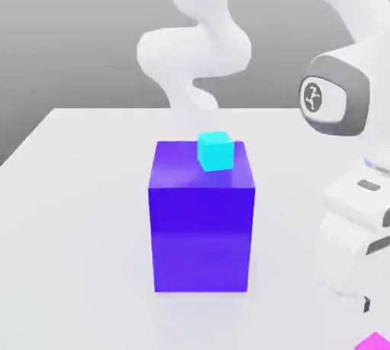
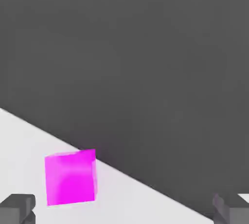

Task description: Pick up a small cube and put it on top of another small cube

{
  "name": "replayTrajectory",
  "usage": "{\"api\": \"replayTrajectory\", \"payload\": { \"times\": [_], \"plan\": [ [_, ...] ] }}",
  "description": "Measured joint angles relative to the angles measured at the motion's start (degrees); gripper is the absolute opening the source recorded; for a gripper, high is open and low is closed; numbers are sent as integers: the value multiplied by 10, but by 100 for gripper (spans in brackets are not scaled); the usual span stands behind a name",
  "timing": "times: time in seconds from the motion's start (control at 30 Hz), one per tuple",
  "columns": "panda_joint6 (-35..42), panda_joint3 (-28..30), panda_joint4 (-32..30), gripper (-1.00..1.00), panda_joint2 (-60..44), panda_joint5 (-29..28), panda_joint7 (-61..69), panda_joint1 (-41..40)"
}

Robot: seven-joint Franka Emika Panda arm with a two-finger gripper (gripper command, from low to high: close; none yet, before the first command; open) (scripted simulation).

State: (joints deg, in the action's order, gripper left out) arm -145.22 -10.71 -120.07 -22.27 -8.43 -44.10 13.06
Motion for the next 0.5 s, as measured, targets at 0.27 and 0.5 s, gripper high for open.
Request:
{"api": "replayTrajectory", "payload": {
  "times": [0.27, 0.5],
  "plan": [
    [-71, 19, 29, -100, -137, -28, -13, 33],
    [-59, 15, 26, -100, -121, -23, -9, 31]
  ]
}}
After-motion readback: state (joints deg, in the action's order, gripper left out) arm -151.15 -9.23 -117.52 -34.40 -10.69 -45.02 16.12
